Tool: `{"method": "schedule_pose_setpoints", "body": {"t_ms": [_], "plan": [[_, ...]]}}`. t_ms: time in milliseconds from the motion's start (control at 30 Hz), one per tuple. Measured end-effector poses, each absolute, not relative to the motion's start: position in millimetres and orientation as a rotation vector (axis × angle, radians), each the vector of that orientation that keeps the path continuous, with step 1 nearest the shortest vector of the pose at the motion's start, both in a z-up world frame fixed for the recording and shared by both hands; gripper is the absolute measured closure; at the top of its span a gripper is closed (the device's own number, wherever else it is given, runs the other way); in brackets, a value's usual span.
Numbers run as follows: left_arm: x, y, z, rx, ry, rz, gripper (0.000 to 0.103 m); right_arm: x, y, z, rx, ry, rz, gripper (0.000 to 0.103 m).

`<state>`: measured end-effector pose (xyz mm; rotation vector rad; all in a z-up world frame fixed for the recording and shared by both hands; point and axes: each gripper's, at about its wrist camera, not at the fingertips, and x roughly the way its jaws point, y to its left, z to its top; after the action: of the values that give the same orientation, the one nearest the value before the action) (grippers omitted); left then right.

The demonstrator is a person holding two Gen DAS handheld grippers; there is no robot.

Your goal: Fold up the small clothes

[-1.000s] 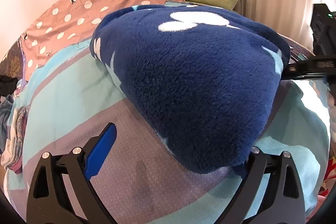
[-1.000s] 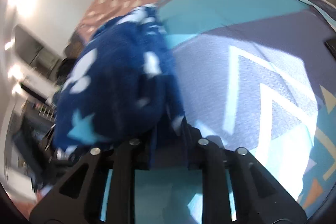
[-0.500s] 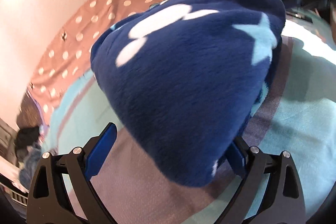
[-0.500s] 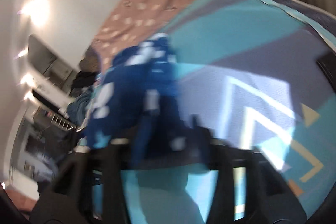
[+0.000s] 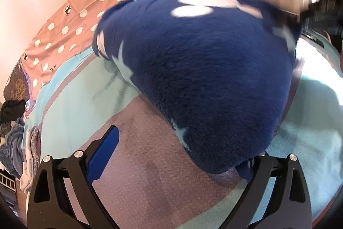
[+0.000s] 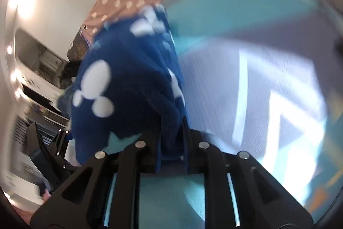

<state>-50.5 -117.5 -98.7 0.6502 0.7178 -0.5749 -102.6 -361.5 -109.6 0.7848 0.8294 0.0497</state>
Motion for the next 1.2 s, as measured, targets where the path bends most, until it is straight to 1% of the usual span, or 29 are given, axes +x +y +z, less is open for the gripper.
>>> {"method": "schedule_pose_setpoints", "body": {"t_ms": [67, 100, 133, 167, 233, 300, 367, 467, 500, 533, 567, 600, 633, 667, 700, 733, 767, 800, 833, 867, 900, 967, 1100, 1167, 1200], "plan": [[-51.0, -116.6, -100.8, 0.629, 0.726, -0.578, 0.006, -106.7, -358.9, -102.6, 0.758, 0.785, 0.039, 0.083], [-50.8, -114.9, -100.2, 0.613, 0.740, -0.580, 0.006, -106.6, -358.0, -99.8, 0.745, 0.783, 0.040, 0.079], [-50.0, -113.1, -99.1, 0.597, 0.753, -0.583, 0.006, -104.9, -356.4, -93.2, 0.714, 0.787, 0.032, 0.071], [-49.9, -112.4, -97.9, 0.590, 0.758, -0.586, 0.007, -108.1, -358.1, -89.8, 0.695, 0.788, 0.027, 0.068], [-56.2, -112.4, -93.5, 0.610, 0.746, -0.602, 0.007, -110.3, -357.2, -79.0, 0.652, 0.785, 0.016, 0.054], [-64.1, -110.6, -88.4, 0.630, 0.736, -0.629, 0.007, -112.9, -357.0, -69.2, 0.641, 0.765, 0.001, 0.053], [-72.8, -105.4, -81.4, 0.590, 0.774, -0.700, 0.007, -115.4, -359.2, -58.3, 0.635, 0.725, -0.004, 0.053], [-76.6, -83.6, -54.4, 0.312, 0.909, -0.948, 0.008, -130.9, -357.6, -33.3, 0.585, 0.635, 0.009, 0.063], [-77.3, -79.6, -46.7, 0.269, 0.913, -0.978, 0.010, -131.0, -351.2, -23.3, 0.548, 0.608, 0.023, 0.069], [-77.9, -76.8, -37.2, 0.244, 0.898, -0.986, 0.013, -127.8, -344.3, -15.7, 0.507, 0.589, 0.040, 0.079], [-76.0, -75.2, -27.1, 0.231, 0.873, -0.978, 0.015, -124.7, -338.3, -11.7, 0.478, 0.580, 0.053, 0.084], [-71.5, -74.8, -13.7, 0.206, 0.828, -0.961, 0.019, -119.5, -331.5, -8.6, 0.452, 0.574, 0.069, 0.089], [-65.0, -75.8, -2.6, 0.177, 0.784, -0.954, 0.026, -111.0, -325.9, -8.6, 0.443, 0.574, 0.085, 0.090], [-56.4, -79.3, 5.5, 0.144, 0.748, -0.950, 0.030, -100.9, -326.5, -12.4, 0.445, 0.581, 0.089, 0.090], [-47.5, -84.1, 7.6, 0.122, 0.736, -0.948, 0.040, -90.8, -325.3, -19.2, 0.452, 0.607, 0.077, 0.090], [-36.8, -93.2, 4.2, 0.116, 0.733, -0.940, 0.043, -74.3, -327.3, -39.9, 0.469, 0.694, 0.030, 0.095], [-25.7, -99.8, -0.8, 0.136, 0.736, -0.923, 0.043, -67.6, -329.4, -56.2, 0.487, 0.745, 0.019, 0.095], [-11.9, -117.2, -24.7, 0.229, 0.762, -0.835, 0.043, -63.5, -333.6, -73.8, 0.509, 0.750, 0.031, 0.095], [0.0, -127.1, -46.3, 0.284, 0.797, -0.795, 0.040, -68.9, -341.2, -87.4, 0.534, 0.689, 0.063, 0.095], [3.8, -129.8, -60.8, 0.277, 0.806, -0.803, 0.039, -73.3, -343.9, -88.9, 0.553, 0.679, 0.077, 0.096], [7.3, -125.5, -70.6, 0.206, 0.796, -0.830, 0.038, -76.8, -346.3, -88.1, 0.573, 0.684, 0.088, 0.096], [6.7, -122.5, -66.7, 0.192, 0.817, -0.825, 0.038, -78.8, -343.1, -82.7, 0.541, 0.705, 0.083, 0.096], [1.6, -129.4, -56.3, 0.253, 0.825, -0.803, 0.036, -77.4, -331.0, -63.5, 0.442, 0.725, 0.048, 0.095], [7.1, -126.5, -46.7, 0.226, 0.847, -0.808, 0.035, -80.0, -326.8, -46.4, 0.406, 0.712, 0.059, 0.090], [9.6, -124.7, -38.0, 0.207, 0.837, -0.811, 0.035, -76.5, -323.7, -41.8, 0.390, 0.706, 0.058, 0.089]]}}
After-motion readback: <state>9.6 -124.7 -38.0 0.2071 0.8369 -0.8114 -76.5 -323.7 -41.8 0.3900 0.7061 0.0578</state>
